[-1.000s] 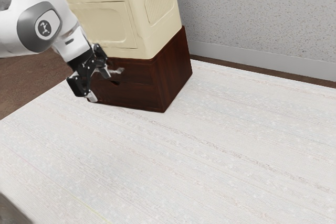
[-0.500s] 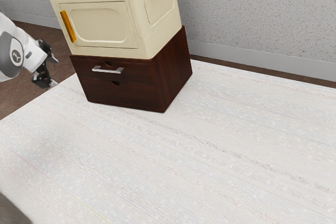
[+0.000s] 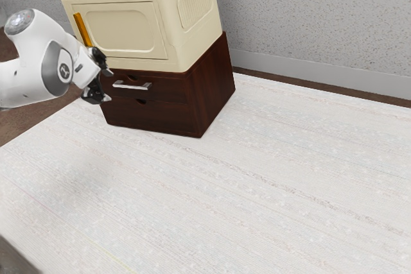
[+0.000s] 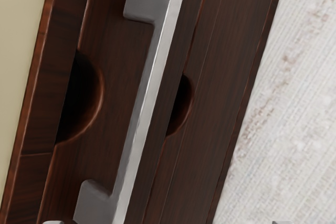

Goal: Pull the drawer handle with one arm to open the drawer

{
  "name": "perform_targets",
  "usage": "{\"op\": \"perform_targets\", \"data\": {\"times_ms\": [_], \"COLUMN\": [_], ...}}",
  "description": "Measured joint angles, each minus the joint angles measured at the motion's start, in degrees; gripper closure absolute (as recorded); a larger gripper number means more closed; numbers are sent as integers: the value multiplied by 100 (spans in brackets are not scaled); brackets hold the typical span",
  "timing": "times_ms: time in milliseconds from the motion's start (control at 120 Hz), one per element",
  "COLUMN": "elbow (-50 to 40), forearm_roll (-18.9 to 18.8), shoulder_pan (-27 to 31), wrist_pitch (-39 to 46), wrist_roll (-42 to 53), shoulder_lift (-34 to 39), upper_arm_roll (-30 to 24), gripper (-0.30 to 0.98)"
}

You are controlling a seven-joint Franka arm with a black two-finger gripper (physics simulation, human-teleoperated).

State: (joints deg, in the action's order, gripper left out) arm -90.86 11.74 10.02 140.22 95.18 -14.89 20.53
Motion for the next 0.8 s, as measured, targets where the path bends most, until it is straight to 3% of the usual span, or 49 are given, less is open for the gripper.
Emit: {"op": "perform_targets", "data": {"times_ms": [800], "elbow": [408], "forearm_roll": [-68], "shoulder_pan": [298], "wrist_pitch": [-10], "wrist_roll": [103], "shoulder_lift": [-488], "upper_arm_roll": [-547], "gripper": [34]}}
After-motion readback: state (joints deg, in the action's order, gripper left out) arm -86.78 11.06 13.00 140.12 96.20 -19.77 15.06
